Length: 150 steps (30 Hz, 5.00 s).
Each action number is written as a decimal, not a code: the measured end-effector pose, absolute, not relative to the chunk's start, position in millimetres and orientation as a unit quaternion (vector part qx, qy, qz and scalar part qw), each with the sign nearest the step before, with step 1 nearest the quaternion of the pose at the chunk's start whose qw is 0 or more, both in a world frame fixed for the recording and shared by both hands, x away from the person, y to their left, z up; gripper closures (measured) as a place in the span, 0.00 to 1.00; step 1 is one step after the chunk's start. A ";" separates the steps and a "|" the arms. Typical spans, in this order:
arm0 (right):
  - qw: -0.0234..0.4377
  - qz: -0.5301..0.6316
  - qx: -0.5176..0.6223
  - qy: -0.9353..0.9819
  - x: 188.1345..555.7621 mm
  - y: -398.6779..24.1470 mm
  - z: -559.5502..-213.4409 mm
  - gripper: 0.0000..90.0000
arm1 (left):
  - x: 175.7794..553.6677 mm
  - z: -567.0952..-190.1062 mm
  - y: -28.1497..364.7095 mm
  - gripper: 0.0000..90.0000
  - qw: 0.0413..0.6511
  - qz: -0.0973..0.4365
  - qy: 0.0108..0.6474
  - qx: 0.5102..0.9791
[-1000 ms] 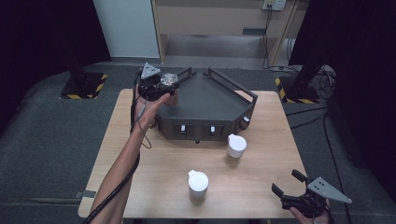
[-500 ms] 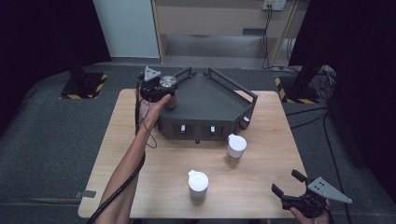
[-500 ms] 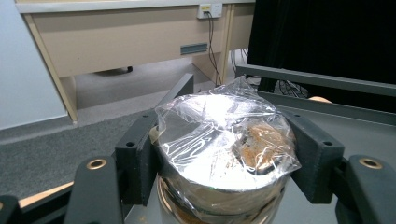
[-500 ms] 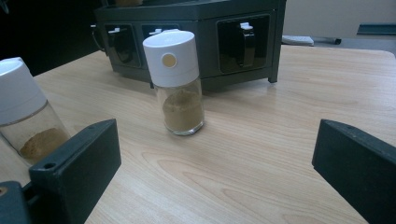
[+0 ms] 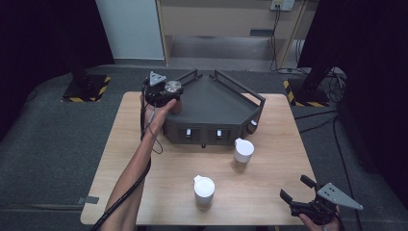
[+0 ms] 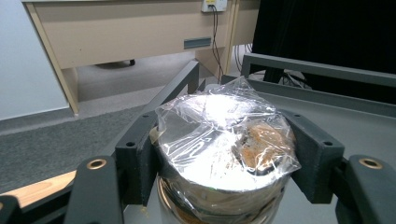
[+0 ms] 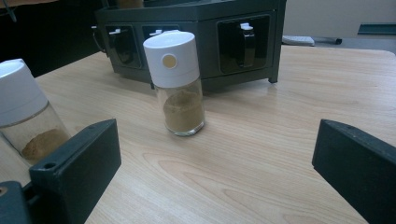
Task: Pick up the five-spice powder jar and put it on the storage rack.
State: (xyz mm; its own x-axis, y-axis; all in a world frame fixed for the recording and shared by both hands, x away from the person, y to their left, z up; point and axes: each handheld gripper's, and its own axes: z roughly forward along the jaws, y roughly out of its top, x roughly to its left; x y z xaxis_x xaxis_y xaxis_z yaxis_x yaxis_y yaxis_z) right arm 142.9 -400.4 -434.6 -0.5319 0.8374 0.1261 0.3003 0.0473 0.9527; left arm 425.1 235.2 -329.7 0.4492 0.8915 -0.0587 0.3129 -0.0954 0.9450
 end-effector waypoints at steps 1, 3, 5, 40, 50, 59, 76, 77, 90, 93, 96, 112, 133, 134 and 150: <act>0.244 0.550 0.418 0.681 142.9 -400.4 -434.6 0.01 | 424.9 -330.2 235.2 0.37 0.509 0.285 0.442 0.682; 0.243 0.550 0.419 0.681 143.1 -400.5 -434.6 0.01 | 424.9 -331.2 235.4 0.37 0.511 0.284 0.443 0.680; 0.243 0.550 0.419 0.680 143.0 -400.6 -434.7 0.01 | 425.3 -331.5 235.6 0.37 0.511 0.284 0.443 0.680; 0.242 0.552 0.417 0.680 142.7 -400.2 -434.3 0.01 | 373.5 -268.3 258.5 0.01 0.564 0.295 0.365 0.679; 0.243 0.549 0.415 0.683 143.0 -399.1 -433.7 0.01 | 333.8 -269.1 278.5 0.01 0.579 0.285 0.349 0.679; 0.243 0.549 0.415 0.684 143.1 -398.7 -433.6 0.01 | 297.8 -278.9 300.4 0.01 0.577 0.290 0.321 0.693; 0.243 0.547 0.415 0.685 143.4 -398.1 -433.4 0.01 | 242.7 -319.2 342.6 0.01 0.594 0.270 0.290 0.701; 0.243 0.547 0.415 0.685 143.5 -398.1 -433.4 0.01 | 239.6 -323.3 344.9 0.01 0.595 0.270 0.289 0.700; 0.244 0.546 0.416 0.685 143.5 -397.6 -433.2 0.01 | 209.9 -377.0 370.3 0.01 0.607 0.245 0.300 0.694; 0.244 0.546 0.416 0.685 143.6 -397.7 -433.2 0.01 | 205.2 -389.9 372.6 0.01 0.604 0.240 0.307 0.696; 0.244 0.545 0.416 0.686 143.5 -397.5 -433.1 0.01 | 201.0 -401.9 373.3 0.01 0.602 0.238 0.312 0.696; 0.244 0.545 0.415 0.686 143.5 -397.5 -433.0 0.01 | 187.9 -448.2 373.4 0.02 0.586 0.240 0.342 0.694; 0.242 0.545 0.414 0.688 144.1 -397.3 -432.6 0.01 | 183.7 -467.6 375.6 0.02 0.562 0.261 0.357 0.699; 0.243 0.545 0.414 0.688 144.1 -397.3 -432.6 0.01 | 182.7 -467.7 375.6 0.02 0.560 0.265 0.358 0.699; 0.242 0.545 0.412 0.689 144.2 -397.1 -432.5 0.01 | 178.8 -468.7 378.3 0.01 0.560 0.274 0.356 0.696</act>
